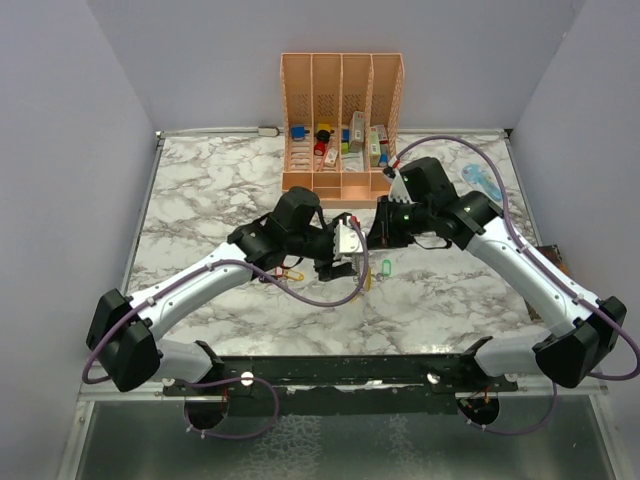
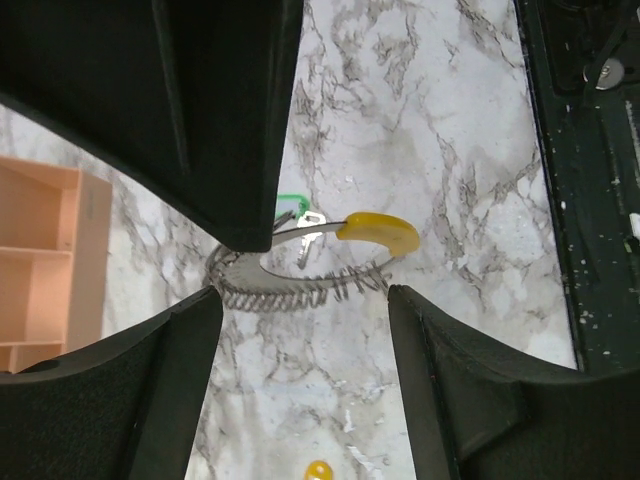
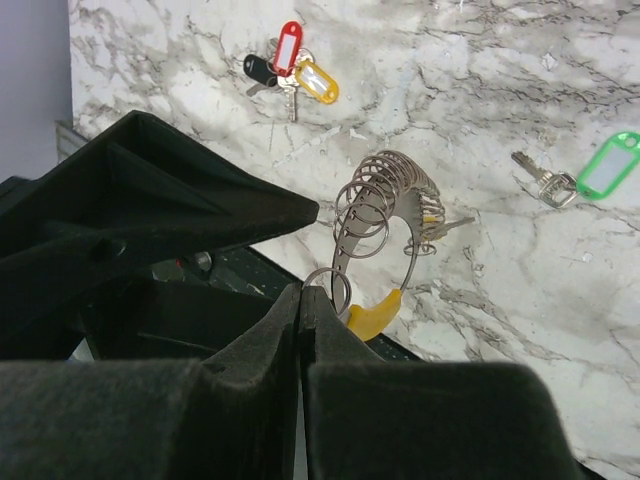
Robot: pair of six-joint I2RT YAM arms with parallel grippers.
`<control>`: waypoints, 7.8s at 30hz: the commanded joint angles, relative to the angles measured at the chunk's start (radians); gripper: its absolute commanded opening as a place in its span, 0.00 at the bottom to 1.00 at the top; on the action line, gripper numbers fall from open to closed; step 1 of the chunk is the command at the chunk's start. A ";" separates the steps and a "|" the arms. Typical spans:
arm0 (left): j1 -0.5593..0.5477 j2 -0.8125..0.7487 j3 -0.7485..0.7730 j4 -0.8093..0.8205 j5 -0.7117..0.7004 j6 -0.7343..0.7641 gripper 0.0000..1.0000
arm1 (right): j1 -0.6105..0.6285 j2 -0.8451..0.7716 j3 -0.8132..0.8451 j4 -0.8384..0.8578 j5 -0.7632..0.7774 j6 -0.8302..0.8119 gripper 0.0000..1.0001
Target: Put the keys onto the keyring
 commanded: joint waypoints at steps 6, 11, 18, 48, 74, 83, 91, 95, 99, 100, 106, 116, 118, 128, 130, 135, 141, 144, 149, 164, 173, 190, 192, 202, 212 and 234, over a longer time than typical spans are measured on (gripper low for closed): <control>-0.006 0.094 0.131 -0.057 -0.096 -0.314 0.72 | 0.001 -0.008 0.061 -0.019 0.083 0.040 0.02; -0.009 0.129 0.157 -0.014 -0.182 -0.473 0.86 | 0.001 -0.017 0.040 0.013 0.105 0.104 0.02; -0.031 0.147 0.194 -0.012 -0.181 -0.574 0.94 | 0.001 -0.030 0.024 0.055 0.169 0.174 0.02; 0.191 0.039 -0.083 0.166 -0.530 -0.271 0.99 | 0.000 0.137 -0.135 0.165 0.284 -0.055 0.46; 0.250 0.052 -0.126 0.268 -0.465 -0.222 0.99 | 0.000 0.567 0.030 0.207 0.431 -0.235 0.30; 0.251 0.052 -0.131 0.285 -0.457 -0.220 0.99 | 0.001 0.641 0.074 0.203 0.426 -0.249 0.30; 0.251 0.053 -0.145 0.303 -0.451 -0.218 0.99 | 0.001 0.652 0.069 0.191 0.437 -0.241 0.28; 0.251 0.053 -0.145 0.311 -0.450 -0.214 0.99 | 0.000 0.653 0.056 0.187 0.437 -0.249 0.20; 0.252 0.052 -0.146 0.321 -0.444 -0.208 0.99 | 0.001 0.655 0.043 0.172 0.458 -0.248 0.02; 0.251 0.054 -0.144 0.321 -0.441 -0.205 0.99 | 0.001 0.648 0.040 0.169 0.469 -0.240 0.02; 0.252 0.087 -0.102 0.322 -0.404 -0.166 0.99 | 0.001 0.567 0.049 0.152 0.533 -0.254 0.02; 0.252 0.139 -0.015 0.284 -0.195 -0.036 0.99 | -0.001 0.420 0.178 0.094 0.402 -0.287 0.02; 0.252 0.156 -0.012 0.290 -0.160 -0.001 0.99 | -0.006 0.409 0.191 0.083 0.351 -0.288 0.02; 0.252 0.191 -0.022 0.379 -0.008 0.118 0.99 | -0.025 0.359 0.206 0.077 0.207 -0.286 0.02; 0.252 0.204 -0.015 0.394 0.014 0.095 0.99 | -0.025 0.357 0.210 0.078 0.182 -0.283 0.02; 0.244 0.219 -0.017 0.406 0.113 0.047 0.99 | -0.025 0.358 0.199 0.089 0.106 -0.254 0.02; 0.229 0.223 -0.019 0.333 0.174 0.043 0.99 | -0.025 0.338 0.161 0.119 0.063 -0.234 0.02; 0.229 0.219 -0.015 0.297 0.213 0.020 0.99 | -0.025 0.334 0.156 0.119 0.056 -0.228 0.02; 0.229 0.218 0.018 0.241 0.257 -0.040 0.99 | -0.025 0.329 0.163 0.109 0.083 -0.203 0.02; 0.212 0.229 -0.050 0.342 0.176 -0.137 0.99 | -0.018 0.276 0.182 0.119 0.078 -0.095 0.02; 0.183 0.235 -0.042 0.368 0.161 -0.180 0.98 | 0.016 0.262 0.197 0.117 0.086 -0.061 0.02; 0.167 0.217 0.037 0.121 0.182 -0.021 0.69 | 0.017 0.215 0.209 0.078 0.109 -0.081 0.02; 0.167 0.217 0.058 0.077 0.172 0.021 0.66 | 0.018 0.209 0.209 0.064 0.110 -0.088 0.02; 0.167 0.221 0.128 -0.063 0.153 0.107 0.61 | 0.018 0.156 0.178 0.043 0.108 -0.098 0.02; 0.167 0.216 0.123 -0.080 0.076 0.144 0.69 | 0.018 0.139 0.163 0.041 0.101 -0.102 0.02; 0.365 0.093 -0.083 0.117 -0.038 -0.004 0.99 | 0.028 0.164 -0.339 0.319 0.005 -0.267 0.52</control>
